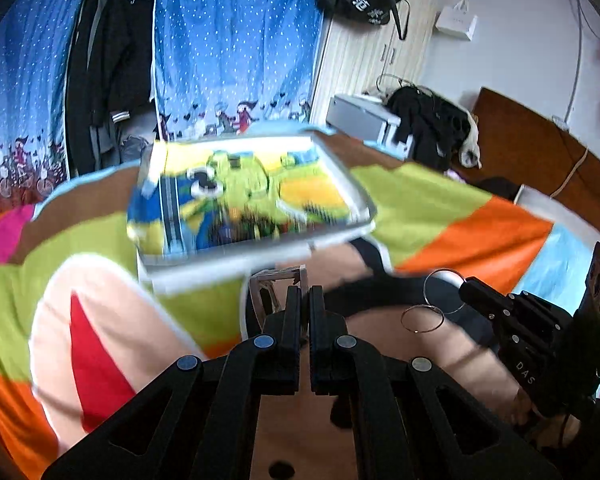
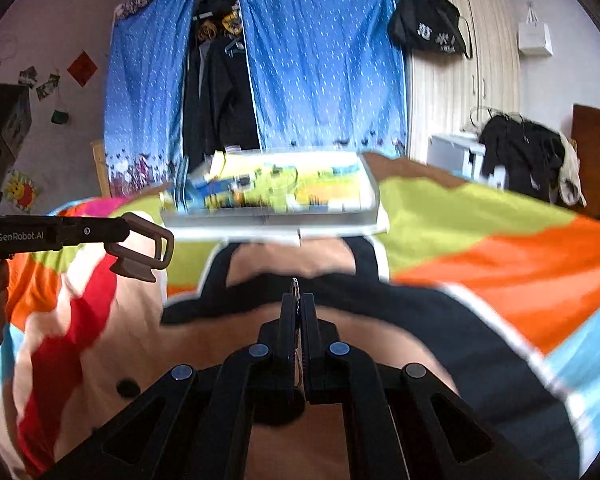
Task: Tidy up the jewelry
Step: 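Carry the grey buckle and silver rings over the white tray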
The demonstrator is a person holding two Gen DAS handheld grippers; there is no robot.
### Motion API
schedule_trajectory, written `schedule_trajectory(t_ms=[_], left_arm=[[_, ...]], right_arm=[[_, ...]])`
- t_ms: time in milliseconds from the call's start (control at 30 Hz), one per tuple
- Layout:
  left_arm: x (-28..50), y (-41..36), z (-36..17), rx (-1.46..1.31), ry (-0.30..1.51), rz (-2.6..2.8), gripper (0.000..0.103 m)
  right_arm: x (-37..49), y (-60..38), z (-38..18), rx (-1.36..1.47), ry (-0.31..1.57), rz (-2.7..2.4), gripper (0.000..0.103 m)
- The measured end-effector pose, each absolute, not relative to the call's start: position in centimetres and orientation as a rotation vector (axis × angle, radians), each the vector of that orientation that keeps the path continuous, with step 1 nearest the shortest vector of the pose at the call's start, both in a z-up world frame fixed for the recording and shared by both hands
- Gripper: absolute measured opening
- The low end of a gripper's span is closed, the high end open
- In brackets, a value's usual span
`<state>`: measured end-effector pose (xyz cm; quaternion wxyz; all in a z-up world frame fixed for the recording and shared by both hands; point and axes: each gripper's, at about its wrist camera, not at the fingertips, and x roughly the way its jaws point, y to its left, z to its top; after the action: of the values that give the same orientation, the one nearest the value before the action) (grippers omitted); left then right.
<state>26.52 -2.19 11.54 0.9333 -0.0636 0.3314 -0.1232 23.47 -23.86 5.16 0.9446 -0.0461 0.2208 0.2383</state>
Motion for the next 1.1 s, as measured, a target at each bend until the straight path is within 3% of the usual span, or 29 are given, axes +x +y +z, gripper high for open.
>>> schedule_trajectory(t_ms=[200,400,767,1100], left_arm=[[32.8,-2.1,15.8,-0.120,0.606,-0.291,0.001],[39.0,-1.2,14.2,-0.191,0.562,-0.319,0.001],[48.8,1.6,6.2,-0.395,0.681,-0.275,0.001],[49.4,1.3,5.0,-0.359,0.686,-0.274,0.002]], right_arm=[[29.6,-22.2,11.2,-0.079,0.408,0.535,0.003],[37.4,-20.0,13.1,-0.081,0.407,0.535,0.003],[47.4,-17.8,7.4,-0.042,0.514,0.514,0.003],[49.1,-18.3,2.2,-0.063,0.604,0.481,0.003]])
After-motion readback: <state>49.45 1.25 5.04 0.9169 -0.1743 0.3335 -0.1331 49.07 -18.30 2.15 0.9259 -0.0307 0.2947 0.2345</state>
